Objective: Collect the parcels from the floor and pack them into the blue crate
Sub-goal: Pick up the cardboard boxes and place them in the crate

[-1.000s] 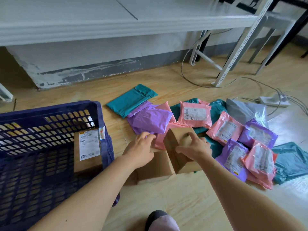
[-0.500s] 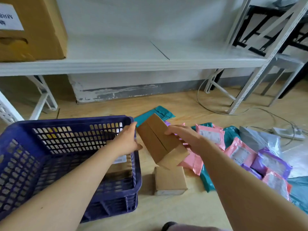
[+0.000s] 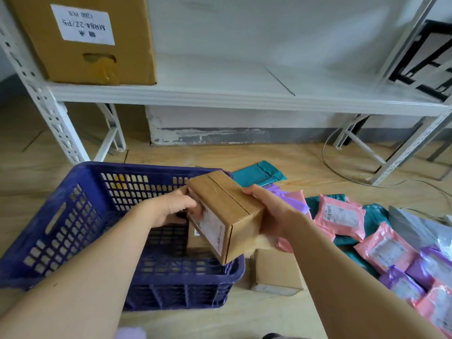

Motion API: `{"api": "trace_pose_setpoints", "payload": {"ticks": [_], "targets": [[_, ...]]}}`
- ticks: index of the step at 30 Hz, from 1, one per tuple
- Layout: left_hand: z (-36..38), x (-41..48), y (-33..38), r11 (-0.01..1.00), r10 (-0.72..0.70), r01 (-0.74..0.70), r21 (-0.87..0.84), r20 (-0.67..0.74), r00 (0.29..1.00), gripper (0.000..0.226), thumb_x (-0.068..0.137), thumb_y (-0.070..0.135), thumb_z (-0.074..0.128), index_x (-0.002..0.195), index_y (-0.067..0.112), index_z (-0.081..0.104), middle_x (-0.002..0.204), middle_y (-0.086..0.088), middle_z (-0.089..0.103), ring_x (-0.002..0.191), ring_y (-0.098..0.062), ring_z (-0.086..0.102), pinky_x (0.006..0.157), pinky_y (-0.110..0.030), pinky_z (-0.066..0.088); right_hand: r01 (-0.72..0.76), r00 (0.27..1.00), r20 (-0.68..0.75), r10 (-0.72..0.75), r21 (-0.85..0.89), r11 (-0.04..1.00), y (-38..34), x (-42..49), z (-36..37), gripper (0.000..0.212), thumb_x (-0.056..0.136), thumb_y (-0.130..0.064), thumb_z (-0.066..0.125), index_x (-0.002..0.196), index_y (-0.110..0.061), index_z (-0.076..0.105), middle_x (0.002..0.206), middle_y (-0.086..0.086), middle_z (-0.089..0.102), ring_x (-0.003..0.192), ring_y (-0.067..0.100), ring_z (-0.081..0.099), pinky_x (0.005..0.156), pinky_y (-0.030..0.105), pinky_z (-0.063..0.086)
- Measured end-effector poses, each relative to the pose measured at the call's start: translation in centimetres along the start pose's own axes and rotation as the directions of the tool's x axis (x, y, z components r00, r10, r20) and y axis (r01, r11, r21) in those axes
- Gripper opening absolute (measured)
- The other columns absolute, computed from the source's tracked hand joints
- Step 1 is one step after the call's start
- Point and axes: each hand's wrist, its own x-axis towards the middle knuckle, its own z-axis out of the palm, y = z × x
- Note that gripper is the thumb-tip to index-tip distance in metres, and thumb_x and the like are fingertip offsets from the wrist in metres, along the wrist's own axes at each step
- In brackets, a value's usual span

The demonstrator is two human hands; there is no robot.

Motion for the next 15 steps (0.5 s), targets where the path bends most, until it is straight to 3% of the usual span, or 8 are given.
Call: {"api": "trace_pose_setpoints", "payload": {"ticks": [3,5,8,11,15], "targets": [[-1.4,-0.5,-0.7,0.996,-0.053,0.059,-0.064,0.082,0.995,0.034,0.082,0.001,0.056,0.108,0.022,0.059,0.108,-0.01,0.063,0.103,-0.027,0.057,0.081,-0.043,0.053,-0.035,0.999,-0.013,0.035,-0.072,0.997,0.1,2.2,1.5,0.024,0.083,-0.03,0.065,0.1,-0.014,0.061,0.088,0.007,0.069,0.076,0.02,0.064,0.077,0.032,0.05],[-2.1,-0.5,-1.2,0.995,-0.067,0.074,-0.066,0.094,0.993,0.028,0.083,0.003,0.057,0.103,0.022,0.06,0.108,-0.01,0.063,0.103,-0.027,0.057,0.08,-0.042,0.052,-0.03,0.999,-0.036,0.024,-0.179,0.983,0.2,3.5,2.6,0.025,0.086,-0.032,0.063,0.104,-0.014,0.062,0.091,0.007,0.071,0.076,0.019,0.066,0.078,0.033,0.053],[-3.2,0.0,-1.9,0.992,-0.073,0.076,-0.105,0.026,0.997,0.027,0.081,0.007,0.062,0.105,0.02,0.061,0.111,-0.012,0.064,0.108,-0.029,0.057,0.092,-0.047,0.049,0.079,0.988,-0.093,-0.121,-0.364,0.928,0.3,5.2,4.1,0.028,0.089,-0.034,0.059,0.105,-0.013,0.067,0.099,0.011,0.071,0.083,0.02,0.065,0.091,0.038,0.051],[-4.1,0.6,-2.5,0.988,-0.076,0.067,-0.141,-0.059,0.995,0.034,0.08,0.013,0.067,0.112,0.017,0.061,0.111,-0.011,0.065,0.104,-0.026,0.059,0.084,-0.042,0.051,0.192,0.956,-0.09,-0.281,-0.531,0.825,0.1,6.2,5.6,0.032,0.091,-0.034,0.055,0.11,-0.013,0.069,0.105,0.011,0.07,0.09,0.017,0.063,0.093,0.036,0.049],[-5.2,1.8,-3.7,0.989,-0.075,0.056,-0.134,-0.145,0.987,0.03,0.077,0.023,0.075,0.104,0.021,0.062,0.103,-0.004,0.067,0.097,-0.019,0.06,0.078,-0.035,0.051,0.104,0.993,0.022,-0.112,-0.578,0.81,-0.2,7.2,7.4,0.057,0.078,-0.062,0.059,0.111,-0.016,0.065,0.1,0.006,0.071,0.093,0.02,0.068,0.091,0.035,0.053]]}}
